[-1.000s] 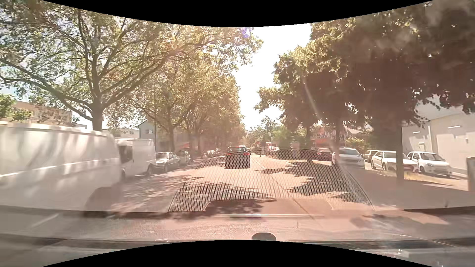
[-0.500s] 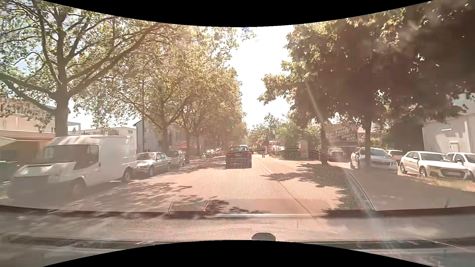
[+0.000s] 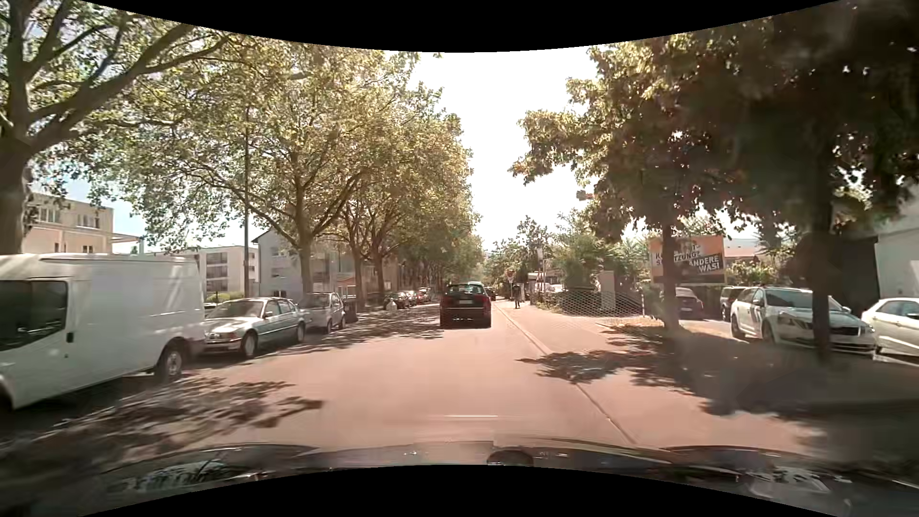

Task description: Follow the waypoints while adhering to traffic rules and regulations

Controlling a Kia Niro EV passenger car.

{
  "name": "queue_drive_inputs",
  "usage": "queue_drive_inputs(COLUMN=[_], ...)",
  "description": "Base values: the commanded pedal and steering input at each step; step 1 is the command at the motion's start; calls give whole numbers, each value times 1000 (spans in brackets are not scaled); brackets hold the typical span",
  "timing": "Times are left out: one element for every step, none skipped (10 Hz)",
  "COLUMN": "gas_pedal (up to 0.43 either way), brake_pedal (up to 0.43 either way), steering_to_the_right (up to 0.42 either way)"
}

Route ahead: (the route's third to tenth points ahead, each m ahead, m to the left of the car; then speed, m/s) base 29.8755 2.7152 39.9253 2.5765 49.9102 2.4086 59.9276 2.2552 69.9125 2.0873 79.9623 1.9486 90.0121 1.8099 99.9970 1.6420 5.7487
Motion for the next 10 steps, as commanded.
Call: queue_drive_inputs(gas_pedal=[20, 20, 20, 20, 20, 20, 20, 20, 20, 20], brake_pedal=[0, 0, 0, 0, 0, 0, 0, 0, 0, 0], steering_to_the_right=[-3, 6, 8, 5, 0, -1, 1, 2, 2, 1])
